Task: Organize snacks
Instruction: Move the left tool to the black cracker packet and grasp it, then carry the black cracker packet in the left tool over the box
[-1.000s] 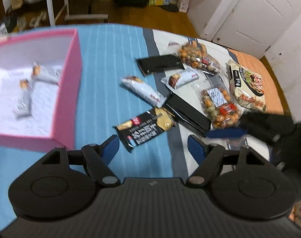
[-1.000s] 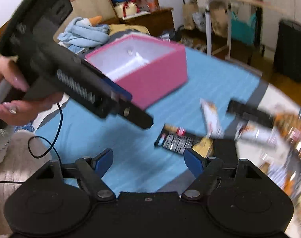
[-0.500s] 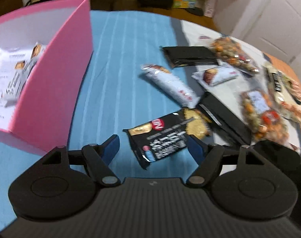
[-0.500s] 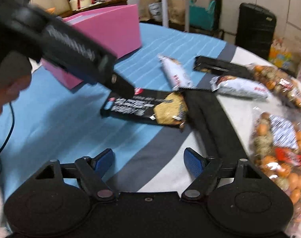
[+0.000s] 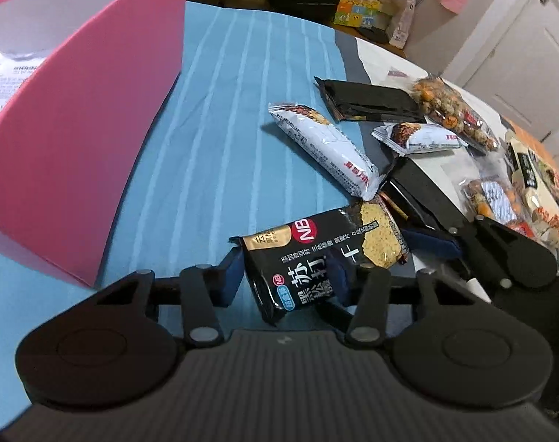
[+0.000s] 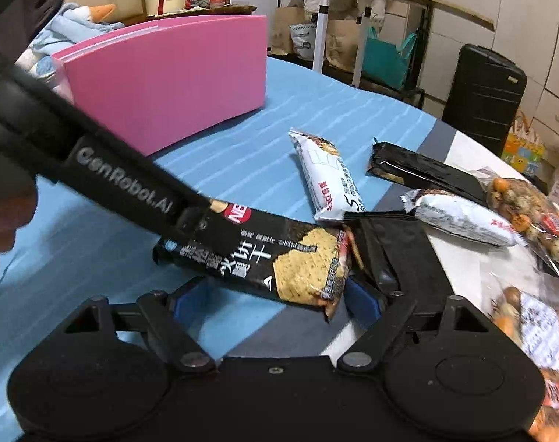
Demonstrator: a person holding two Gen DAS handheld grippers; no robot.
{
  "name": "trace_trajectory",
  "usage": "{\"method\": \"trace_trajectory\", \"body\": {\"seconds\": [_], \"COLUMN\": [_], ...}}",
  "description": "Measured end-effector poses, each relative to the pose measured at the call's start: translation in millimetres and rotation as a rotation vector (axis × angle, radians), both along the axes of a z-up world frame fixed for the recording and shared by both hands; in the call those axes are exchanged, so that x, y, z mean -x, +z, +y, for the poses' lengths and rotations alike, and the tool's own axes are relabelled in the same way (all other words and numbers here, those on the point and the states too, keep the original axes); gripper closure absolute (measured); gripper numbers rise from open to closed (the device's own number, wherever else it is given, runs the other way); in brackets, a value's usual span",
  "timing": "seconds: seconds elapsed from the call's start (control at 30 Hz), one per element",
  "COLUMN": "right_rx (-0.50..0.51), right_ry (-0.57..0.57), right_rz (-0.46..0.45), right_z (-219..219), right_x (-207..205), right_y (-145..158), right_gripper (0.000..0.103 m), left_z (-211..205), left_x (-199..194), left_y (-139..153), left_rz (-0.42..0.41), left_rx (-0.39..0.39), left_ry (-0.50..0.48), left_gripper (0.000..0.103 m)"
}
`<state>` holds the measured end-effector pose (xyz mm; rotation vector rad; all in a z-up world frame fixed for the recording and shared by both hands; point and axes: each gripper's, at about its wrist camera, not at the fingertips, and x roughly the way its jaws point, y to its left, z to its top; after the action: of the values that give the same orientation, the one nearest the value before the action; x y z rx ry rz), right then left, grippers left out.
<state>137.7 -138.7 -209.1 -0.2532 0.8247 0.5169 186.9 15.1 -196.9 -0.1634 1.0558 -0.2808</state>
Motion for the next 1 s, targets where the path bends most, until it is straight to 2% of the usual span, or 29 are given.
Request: {"method": "trace_trajectory", "body": {"seconds": [0.1, 0.2, 0.37, 0.4, 0.53, 0.67, 1.0], "right_rx": [-0.014, -0.005, -0.015, -0.01, -0.028, -0.043, -0.084], "right_ry": [0.003, -0.013, -0.062, -0.075, -0.093, -0.101, -0.094], "right_rz": [0.002, 0.0, 0.011, 0.011, 0.029, 0.034, -0.032], "right_z": [0, 4, 7, 8, 4, 1, -1], "right_x": [-3, -4, 7, 9, 13, 22, 56], "right_y": [-1, -1, 8, 9, 13, 19, 51], "right_gripper": [0.012, 0.014, 0.032, 0.032, 0.033, 0.037, 0.037], "left_z": [-3, -4, -8, -8, -11, -16, -24], "left_x": [4, 9, 14, 16, 25, 39, 79], "left_y": [1, 4, 19, 22, 30, 43, 85], "left_rz": [-0.018, -0.025, -0.036, -0.025, 0.007, -0.01, -0.079], "left_rx": [-0.014, -0.022, -0.049, -0.043, -0.047, -0.091, -0.184], "left_ry": [-0.002, 0.0, -0.051, -0.062, -0.085, -0.113, -0.188], "left_gripper": [0.056, 0.056, 0.046, 0.045, 0.045, 0.046, 0.046]}}
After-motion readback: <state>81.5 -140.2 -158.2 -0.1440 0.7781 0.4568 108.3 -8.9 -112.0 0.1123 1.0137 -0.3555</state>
